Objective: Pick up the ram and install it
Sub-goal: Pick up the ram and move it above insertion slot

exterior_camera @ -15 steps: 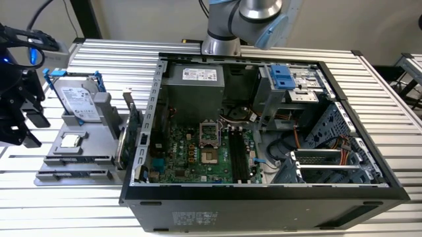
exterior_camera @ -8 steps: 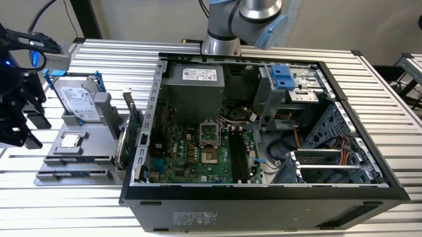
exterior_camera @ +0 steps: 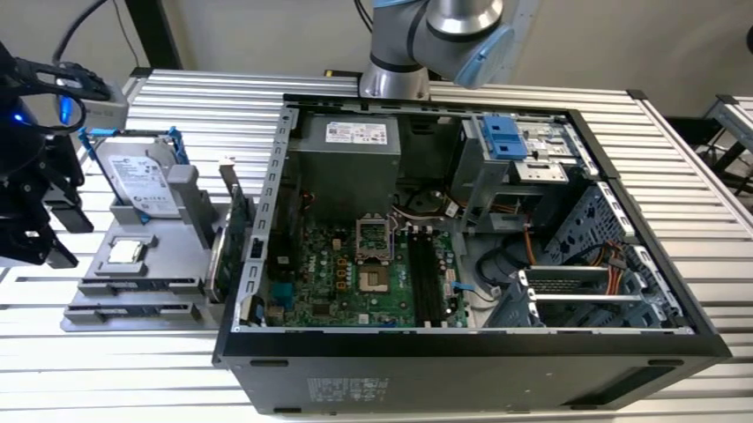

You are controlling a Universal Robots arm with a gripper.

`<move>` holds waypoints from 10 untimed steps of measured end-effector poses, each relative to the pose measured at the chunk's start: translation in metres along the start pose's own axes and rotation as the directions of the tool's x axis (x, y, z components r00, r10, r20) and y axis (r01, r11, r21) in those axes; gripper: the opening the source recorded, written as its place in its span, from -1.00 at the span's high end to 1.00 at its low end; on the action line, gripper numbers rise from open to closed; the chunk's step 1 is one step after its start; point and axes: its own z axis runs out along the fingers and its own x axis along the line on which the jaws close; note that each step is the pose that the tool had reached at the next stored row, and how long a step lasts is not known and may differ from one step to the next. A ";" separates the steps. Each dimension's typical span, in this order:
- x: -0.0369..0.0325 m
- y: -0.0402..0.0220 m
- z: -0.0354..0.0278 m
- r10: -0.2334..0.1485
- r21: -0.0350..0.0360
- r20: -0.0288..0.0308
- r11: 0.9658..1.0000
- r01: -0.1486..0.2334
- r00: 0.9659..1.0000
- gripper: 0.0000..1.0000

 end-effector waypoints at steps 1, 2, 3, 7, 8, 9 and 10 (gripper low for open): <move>0.0000 0.0000 0.0006 0.000 0.000 0.000 1.000 0.000 1.000 -1.00; 0.0000 0.0000 0.0012 0.000 0.000 0.000 1.000 0.000 1.000 -1.00; 0.0000 0.0000 0.0018 0.000 0.000 0.000 1.000 0.000 1.000 -1.00; 0.0000 0.0000 0.0044 0.000 0.000 0.000 1.000 0.000 1.000 -1.00; 0.0000 0.0000 0.0049 0.000 0.000 0.000 1.000 0.000 1.000 -1.00; 0.0000 0.0000 0.0053 0.000 0.000 0.000 1.000 0.000 1.000 -1.00; 0.0000 -0.0001 0.0058 0.000 0.000 0.000 1.000 0.000 1.000 -1.00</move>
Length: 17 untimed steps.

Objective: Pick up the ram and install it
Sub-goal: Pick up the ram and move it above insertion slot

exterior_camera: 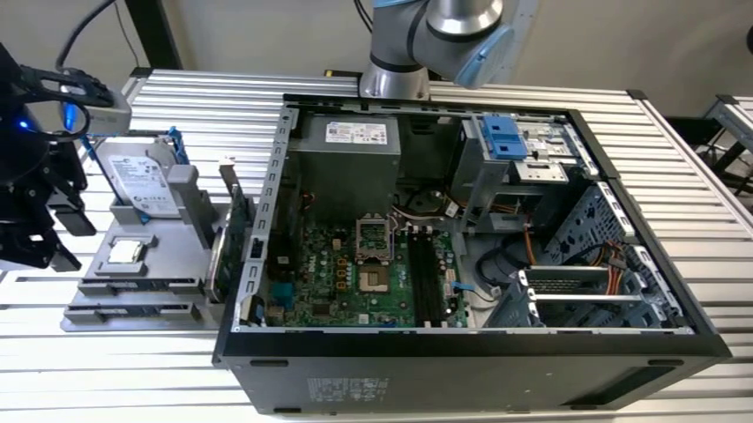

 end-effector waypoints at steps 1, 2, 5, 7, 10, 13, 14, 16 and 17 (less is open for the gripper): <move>0.0000 0.0000 0.0006 0.000 0.000 0.000 1.000 0.000 1.000 -1.00; 0.0000 0.0000 0.0012 0.000 0.000 0.000 1.000 0.000 1.000 -1.00; 0.0002 -0.0002 0.0031 0.000 0.000 0.000 1.000 0.000 1.000 -1.00; 0.0002 -0.0001 0.0043 0.000 0.000 0.000 1.000 0.000 1.000 -1.00; 0.0002 -0.0001 0.0053 0.000 0.000 0.000 1.000 0.000 1.000 -1.00; 0.0001 -0.0001 0.0058 0.000 0.000 0.000 1.000 0.000 1.000 -1.00; 0.0002 -0.0001 0.0058 0.000 0.000 0.000 1.000 0.000 1.000 -1.00; 0.0002 -0.0001 0.0059 0.000 0.000 0.000 1.000 0.000 1.000 -1.00; 0.0001 -0.0001 0.0059 0.000 0.000 0.000 1.000 0.000 1.000 -1.00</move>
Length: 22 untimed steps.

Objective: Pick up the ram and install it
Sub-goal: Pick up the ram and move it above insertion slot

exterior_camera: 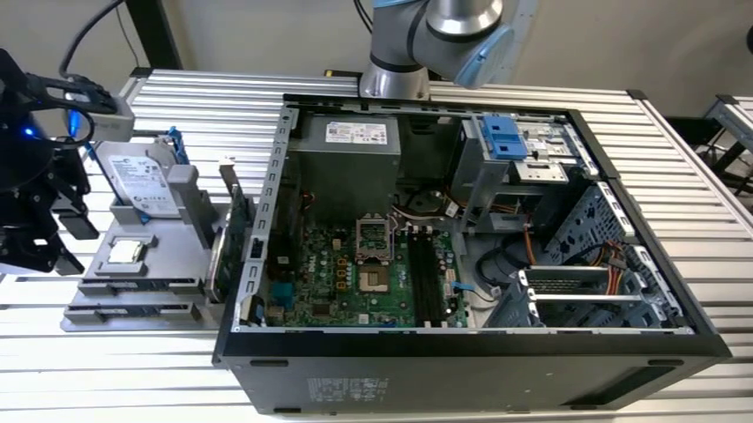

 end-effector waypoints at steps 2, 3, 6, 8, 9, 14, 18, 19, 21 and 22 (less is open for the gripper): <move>0.0000 0.0000 0.0004 0.000 0.000 0.000 1.000 0.000 1.000 -1.00; 0.0000 0.0000 0.0007 0.000 0.000 0.000 1.000 0.000 1.000 -1.00; 0.0000 -0.0001 0.0020 0.000 0.000 0.000 1.000 0.000 1.000 -1.00; 0.0001 -0.0001 0.0033 0.000 0.000 0.000 1.000 0.000 1.000 -1.00; 0.0001 -0.0001 0.0041 0.000 0.000 0.000 1.000 0.000 1.000 -1.00; 0.0002 -0.0002 0.0092 0.000 0.000 0.000 1.000 0.000 1.000 -1.00; 0.0003 -0.0002 0.0133 0.000 0.000 0.000 1.000 0.000 1.000 -1.00; 0.0003 -0.0002 0.0142 0.000 0.000 0.000 1.000 0.000 1.000 -1.00; 0.0004 -0.0003 0.0161 0.000 0.000 0.000 1.000 0.000 1.000 -1.00; 0.0004 -0.0003 0.0169 0.000 0.000 0.000 1.000 0.000 1.000 -1.00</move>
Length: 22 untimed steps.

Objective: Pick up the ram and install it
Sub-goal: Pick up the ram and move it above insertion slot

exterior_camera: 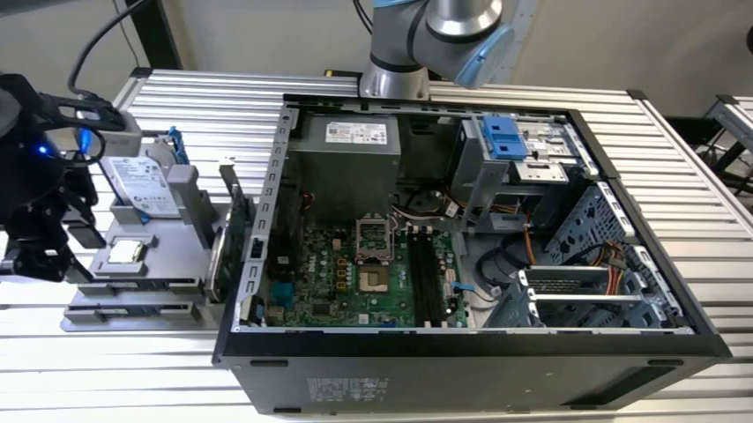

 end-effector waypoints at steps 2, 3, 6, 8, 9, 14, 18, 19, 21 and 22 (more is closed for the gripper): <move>0.0000 0.0000 0.0015 0.000 0.000 0.000 1.000 0.000 1.000 -1.00; 0.0001 0.0000 0.0023 0.000 0.000 0.000 1.000 0.000 1.000 -1.00; 0.0001 0.0000 0.0044 0.000 0.000 0.000 1.000 0.000 1.000 -1.00; 0.0001 0.0000 0.0059 0.000 0.000 0.000 1.000 0.000 1.000 -1.00; 0.0001 0.0000 0.0067 0.000 0.000 0.000 1.000 0.000 1.000 -1.00; 0.0003 0.0000 0.0095 0.000 0.000 0.000 1.000 0.000 1.000 -1.00; 0.0017 0.0004 0.0126 0.000 0.000 0.000 1.000 0.000 1.000 -1.00; 0.0024 0.0006 0.0138 0.000 0.000 0.000 1.000 0.000 1.000 -1.00; 0.0039 0.0007 0.0168 0.000 0.000 0.000 1.000 0.000 1.000 -1.00; 0.0048 0.0008 0.0186 0.000 0.000 0.000 1.000 0.000 1.000 -1.00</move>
